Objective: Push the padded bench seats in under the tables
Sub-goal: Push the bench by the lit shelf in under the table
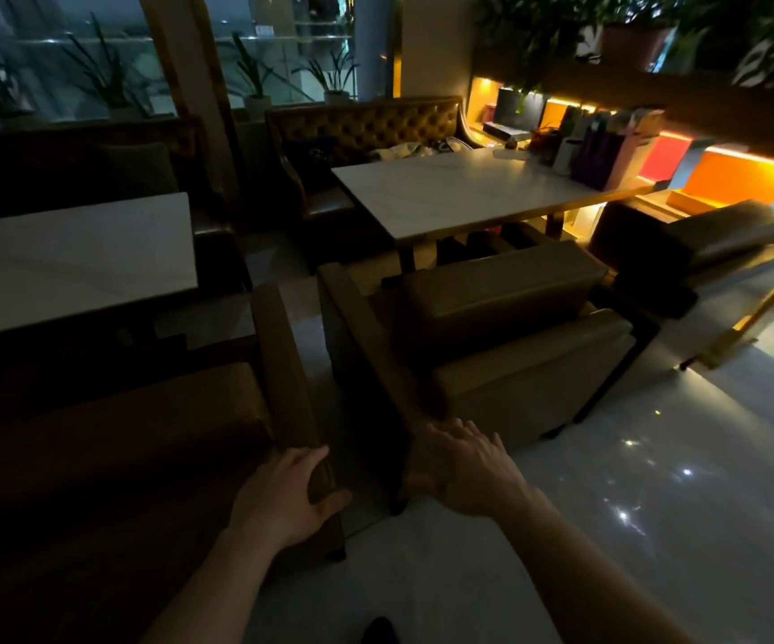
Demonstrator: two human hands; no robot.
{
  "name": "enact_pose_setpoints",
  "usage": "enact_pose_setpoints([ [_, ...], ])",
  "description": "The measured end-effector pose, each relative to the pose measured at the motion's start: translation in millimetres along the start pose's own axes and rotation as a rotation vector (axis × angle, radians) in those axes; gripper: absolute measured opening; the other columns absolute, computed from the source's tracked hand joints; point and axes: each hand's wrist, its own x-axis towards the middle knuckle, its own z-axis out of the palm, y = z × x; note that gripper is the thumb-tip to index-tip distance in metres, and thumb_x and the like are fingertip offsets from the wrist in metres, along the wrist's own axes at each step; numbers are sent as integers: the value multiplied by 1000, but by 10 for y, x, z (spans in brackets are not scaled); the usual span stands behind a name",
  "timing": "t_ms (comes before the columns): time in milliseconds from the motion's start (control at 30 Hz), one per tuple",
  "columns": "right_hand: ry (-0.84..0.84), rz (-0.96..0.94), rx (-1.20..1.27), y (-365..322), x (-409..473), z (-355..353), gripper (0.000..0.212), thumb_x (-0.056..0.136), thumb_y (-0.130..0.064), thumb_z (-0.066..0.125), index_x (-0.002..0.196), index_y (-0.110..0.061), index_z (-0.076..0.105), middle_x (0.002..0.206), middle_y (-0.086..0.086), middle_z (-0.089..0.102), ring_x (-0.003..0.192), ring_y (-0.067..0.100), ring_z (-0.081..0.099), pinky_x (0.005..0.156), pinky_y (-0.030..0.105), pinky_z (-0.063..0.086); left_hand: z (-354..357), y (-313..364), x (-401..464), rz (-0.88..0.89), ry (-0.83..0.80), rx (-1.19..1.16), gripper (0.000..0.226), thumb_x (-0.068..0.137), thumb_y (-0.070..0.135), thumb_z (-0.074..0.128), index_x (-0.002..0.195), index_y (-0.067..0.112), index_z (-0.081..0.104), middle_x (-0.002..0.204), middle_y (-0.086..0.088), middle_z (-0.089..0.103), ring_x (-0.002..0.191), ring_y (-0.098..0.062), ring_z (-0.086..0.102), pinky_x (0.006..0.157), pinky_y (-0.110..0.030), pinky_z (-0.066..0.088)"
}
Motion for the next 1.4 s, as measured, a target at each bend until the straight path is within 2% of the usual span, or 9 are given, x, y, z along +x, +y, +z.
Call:
enact_pose_setpoints([
  [167,6,54,-41,703,456,-117,98,78,-83,45,157,-37,8,166,8,12,153,29,6,121,53,13,198,521,819,39,-55,-21,83,83,78,39,152,40,14,160,10,16,144,-18,22,113,-44,25],
  [267,-31,108,-71,1163,737,-196,100,77,-88,39,157,-36,9,166,9,11,153,27,6,121,49,12,379,804,1330,60,-92,-120,86,81,80,41,152,40,13,161,9,16,143,-18,22,113,-39,28],
  [400,-84,145,-48,1654,1063,-387,122,56,-100,12,158,-34,7,166,12,7,153,29,4,122,52,7,567,1124,1904,63,-102,-150,82,83,73,49,151,41,18,158,10,22,141,-17,27,112,-36,30],
  [467,-97,155,-41,1887,1265,-481,123,54,-99,11,158,-33,7,166,12,7,153,28,4,122,52,7,583,1287,2152,63,-101,-158,82,82,72,51,150,42,18,157,12,22,141,-17,26,112,-38,30],
  [700,-124,127,-20,2643,2061,-603,107,72,-89,38,158,-32,7,166,12,7,153,27,1,122,54,8,616,1899,2988,78,-71,-132,87,80,70,56,151,40,16,156,11,24,141,-17,25,113,-38,28],
  [833,-121,91,-49,3215,2643,-589,112,68,-93,32,158,-33,8,165,14,10,153,29,2,122,52,12,728,2219,3514,34,-43,-93,92,77,70,60,152,41,14,158,8,20,142,-18,22,115,-39,22],
  [933,-134,23,-54,3607,3054,-585,105,77,-80,55,158,-36,5,166,12,5,153,31,-1,122,55,11,875,2457,3871,-24,-38,-88,98,73,76,59,152,42,12,160,7,17,143,-20,20,114,-40,22],
  [1200,-279,-25,-201,4157,3704,-582,128,65,-74,73,153,-43,-15,165,10,-16,147,42,-23,109,77,-2,1207,2908,4529,-98,-95,-4,125,56,80,69,152,42,-2,161,5,10,145,-24,14,117,-45,15],
  [1400,-241,-48,-240,4199,3758,-458,124,68,-71,73,152,-45,-13,165,10,-14,147,45,-20,109,80,2,1340,2786,4542,-222,-108,-20,123,55,79,71,152,37,10,157,5,23,141,-22,23,114,-42,24],
])
